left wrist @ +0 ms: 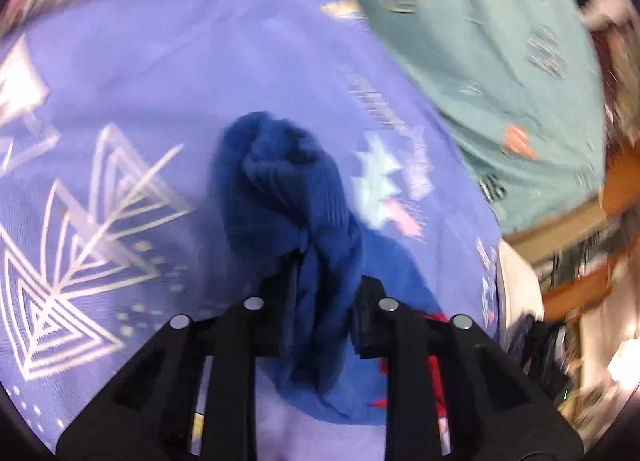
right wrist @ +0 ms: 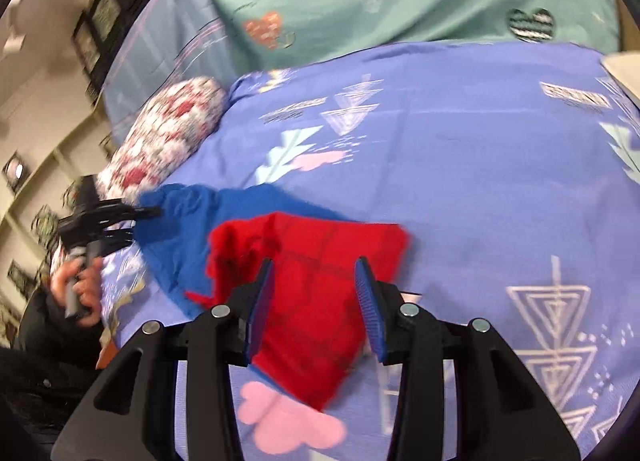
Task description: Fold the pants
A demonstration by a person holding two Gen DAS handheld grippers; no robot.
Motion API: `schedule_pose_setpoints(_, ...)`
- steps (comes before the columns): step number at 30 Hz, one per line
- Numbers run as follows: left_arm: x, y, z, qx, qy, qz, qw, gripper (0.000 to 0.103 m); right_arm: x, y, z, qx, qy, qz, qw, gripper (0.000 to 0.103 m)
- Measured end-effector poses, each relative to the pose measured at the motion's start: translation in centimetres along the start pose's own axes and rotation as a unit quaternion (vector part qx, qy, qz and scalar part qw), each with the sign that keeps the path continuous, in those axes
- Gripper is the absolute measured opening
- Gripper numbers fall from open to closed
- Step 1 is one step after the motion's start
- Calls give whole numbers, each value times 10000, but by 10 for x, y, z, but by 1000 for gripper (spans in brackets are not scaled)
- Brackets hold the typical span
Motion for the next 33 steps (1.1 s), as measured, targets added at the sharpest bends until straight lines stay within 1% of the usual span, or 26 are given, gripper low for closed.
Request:
schedule_pose_setpoints(1,-36,13,-6,-129,-540,-172,9983,15,-6,5,1,-65,-104,-36,9999,42)
schedule_pose_setpoints(2,-55,20,-11,-159,-797,-288,9963,14,-12,9,2,-129,-206,-60,9997,42)
schedule_pose_setpoints(3,-81,26,-20,-173,-1154,-471,9921,11,-19,15,3,-217,-326,-88,9992,42)
schedule_pose_setpoints(4,-114,31,-35,-157,-1657,-677,9837,5,-22,19,4,-271,-389,-96,9988,42)
schedule_pose_setpoints(6,-156,29,-64,61,-2315,-946,9682,5,-28,27,4,-360,-498,-112,9980,42)
schedule_pose_setpoints(7,-174,22,-82,249,-2675,-933,9587,6,-29,29,3,-360,-537,-110,9978,43)
schedule_pose_setpoints(8,-182,15,-94,344,-2861,-814,9541,10,-29,30,3,-337,-570,-104,9978,47)
schedule_pose_setpoints(9,-184,7,-97,397,-2918,-659,9534,11,-28,31,1,-306,-567,-80,9979,50)
schedule_pose_setpoints(10,-177,2,-91,346,-2806,-439,9582,16,-26,32,0,-314,-532,-74,9981,53)
schedule_pose_setpoints(11,-169,0,-81,236,-2633,-239,9641,37,-22,34,-3,-328,-449,-78,9984,58)
schedule_pose_setpoints(12,-156,1,-70,92,-2421,12,9702,57,-20,36,-5,-335,-369,-106,9987,59)
schedule_pose_setpoints(13,-136,2,-54,-109,-2134,465,9758,92,-19,38,-7,-338,-321,-145,9988,61)
schedule_pose_setpoints(14,-126,2,-47,-226,-2001,717,9769,92,-20,38,-7,-319,-308,-172,9989,61)
schedule_pose_setpoints(15,-116,1,-40,-325,-1915,1013,9757,92,-24,36,-8,-271,-362,-166,9988,61)
schedule_pose_setpoints(16,-108,-2,-34,-333,-1954,1270,9719,92,-28,34,-8,-239,-429,-139,9987,61)
schedule_pose_setpoints(18,-99,-9,-27,-355,-2093,1651,9632,92,-29,26,-5,-150,-522,-88,9985,62)
schedule_pose_setpoints(19,-95,-10,-24,-371,-2088,1733,9618,92,-27,21,-1,-76,-566,-1,9984,62)
schedule_pose_setpoints(21,-82,-11,-19,-343,-1902,1778,9649,92,-12,2,16,193,-542,469,9972,62)
schedule_pose_setpoints(23,-77,-14,-18,-340,-1772,1793,9671,92,5,-20,36,424,-427,749,9954,62)
schedule_pose_setpoints(25,-67,-14,-18,-285,-1620,1735,9710,92,23,-58,65,795,-365,1096,9901,64)
schedule_pose_setpoints(27,-60,-12,-21,-246,-1522,1665,9739,92,38,-103,90,1186,-292,1263,9844,68)
schedule_pose_setpoints(28,-54,-9,-24,-236,-1447,1594,9763,92,44,-126,101,1369,-265,1318,9814,74)
schedule_pose_setpoints(29,-48,-8,-27,-223,-1392,1539,9780,92,50,-153,112,1493,-169,1238,9809,78)
schedule_pose_setpoints(31,-36,-3,-30,-175,-1280,1393,9818,92,58,-186,123,1624,1,1173,9797,88)
schedule_pose_setpoints(32,-30,0,-32,-149,-1230,1324,9834,92,59,-202,126,1699,-10,1228,9778,91)
schedule_pose_setpoints(33,-21,3,-32,-118,-1173,1284,9847,92,58,-224,129,1885,-83,1314,9732,91)
Point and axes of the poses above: each gripper's, at about its wrist camera, not at the fingertips, and y roughly against the way its jaws point, x to its left, z to its top, the point moved 1 cm from there along -y, roughly the way its jaws point, and after that the axes turned 7 degrees about z, right-handed, at the moved point
